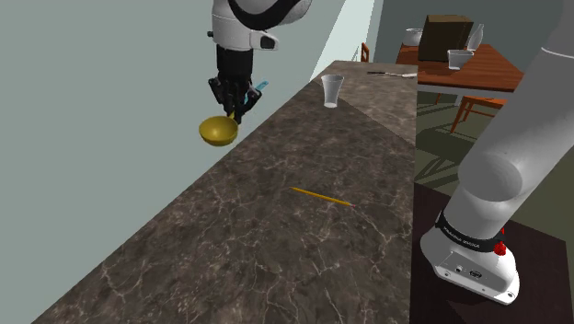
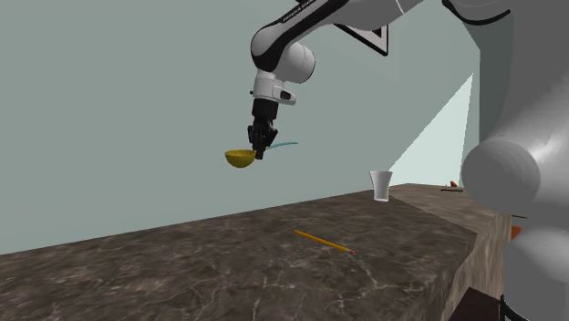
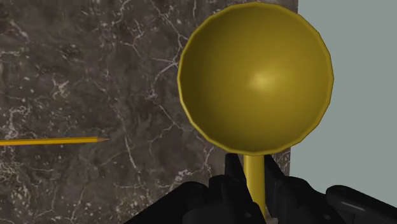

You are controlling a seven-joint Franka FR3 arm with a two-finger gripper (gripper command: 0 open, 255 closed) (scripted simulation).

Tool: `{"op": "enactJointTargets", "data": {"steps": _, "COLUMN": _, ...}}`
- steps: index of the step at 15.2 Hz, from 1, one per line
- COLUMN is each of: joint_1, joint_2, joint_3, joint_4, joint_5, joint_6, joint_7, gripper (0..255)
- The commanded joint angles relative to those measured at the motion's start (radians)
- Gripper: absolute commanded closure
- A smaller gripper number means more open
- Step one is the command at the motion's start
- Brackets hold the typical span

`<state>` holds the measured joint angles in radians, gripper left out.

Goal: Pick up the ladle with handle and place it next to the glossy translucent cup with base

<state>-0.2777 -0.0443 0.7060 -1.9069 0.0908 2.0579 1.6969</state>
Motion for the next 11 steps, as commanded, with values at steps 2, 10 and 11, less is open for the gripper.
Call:
{"op": "enactJointTargets", "data": {"steps": 2, "joint_1": -0.011, "joint_2": -0.033, "joint_3": -0.017, "joint_4": -0.004, "joint_5": 0.027, "joint_6": -0.024, "joint_7": -0.036, "gripper": 255}}
{"op": "enactJointTargets", "data": {"steps": 10, "joint_1": -0.064, "joint_2": -0.222, "joint_3": -0.173, "joint_4": -0.18, "joint_5": 0.163, "joint_6": -0.044, "joint_7": -0.3, "gripper": 255}}
{"op": "enactJointTargets", "data": {"steps": 11, "joint_1": -0.069, "joint_2": -0.239, "joint_3": -0.193, "joint_4": -0.197, "joint_5": 0.171, "joint_6": -0.048, "joint_7": -0.329, "gripper": 255}}
